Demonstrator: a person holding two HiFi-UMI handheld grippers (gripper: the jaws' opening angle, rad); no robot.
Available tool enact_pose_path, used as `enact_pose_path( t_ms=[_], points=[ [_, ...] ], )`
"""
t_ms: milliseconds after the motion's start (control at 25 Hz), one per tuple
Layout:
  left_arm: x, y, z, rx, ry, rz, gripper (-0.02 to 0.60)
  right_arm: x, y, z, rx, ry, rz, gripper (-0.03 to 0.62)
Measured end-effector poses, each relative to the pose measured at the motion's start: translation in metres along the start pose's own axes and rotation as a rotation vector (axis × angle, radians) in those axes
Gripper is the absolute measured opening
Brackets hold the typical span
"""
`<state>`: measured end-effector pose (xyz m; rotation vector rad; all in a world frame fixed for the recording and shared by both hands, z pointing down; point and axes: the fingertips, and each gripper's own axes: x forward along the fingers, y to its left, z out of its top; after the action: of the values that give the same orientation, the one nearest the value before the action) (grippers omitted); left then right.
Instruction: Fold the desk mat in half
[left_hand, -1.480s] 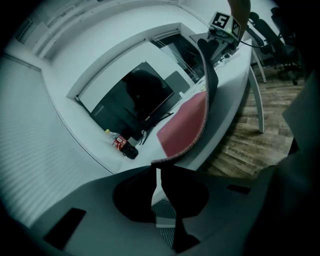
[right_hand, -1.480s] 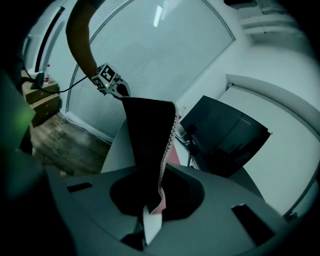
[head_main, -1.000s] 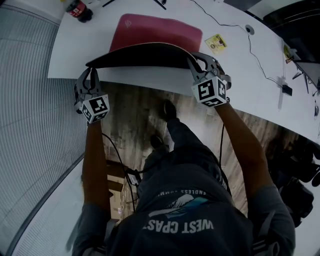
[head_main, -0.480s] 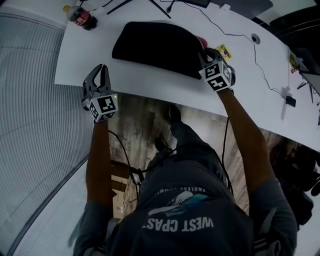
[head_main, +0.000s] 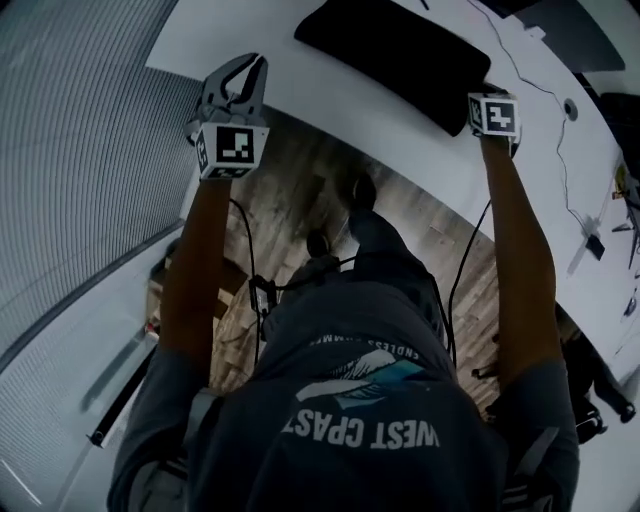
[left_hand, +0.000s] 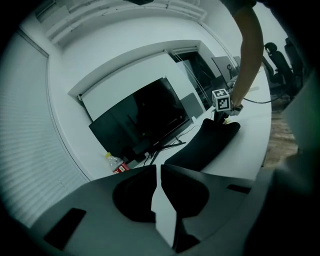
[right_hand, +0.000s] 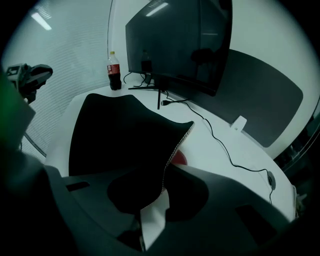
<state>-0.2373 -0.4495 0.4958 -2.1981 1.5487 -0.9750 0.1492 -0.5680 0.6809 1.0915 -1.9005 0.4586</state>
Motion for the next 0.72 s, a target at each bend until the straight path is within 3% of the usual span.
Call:
enact_pose_path(
  t_ms=[360, 480, 720],
  points=[
    [-0.059, 0.024, -0.003, -0.066, -0.013, -0.003, 0.04, -0.007, -0.006, 0.014, 0.047, 0.068, -0.066, 0.136],
    [-0.079, 0.03, -0.009, -0.109, -0.015, 0.007, 0.04, -0.022, -0.015, 0.02, 0.054, 0.062, -0.122, 0.183],
    [-0.12, 0.042, -0.015, -0.169, -0.039, 0.028, 0.04, -0.062, -0.024, 0.036, 0.036, 0.004, -0.18, 0.189]
  ],
)
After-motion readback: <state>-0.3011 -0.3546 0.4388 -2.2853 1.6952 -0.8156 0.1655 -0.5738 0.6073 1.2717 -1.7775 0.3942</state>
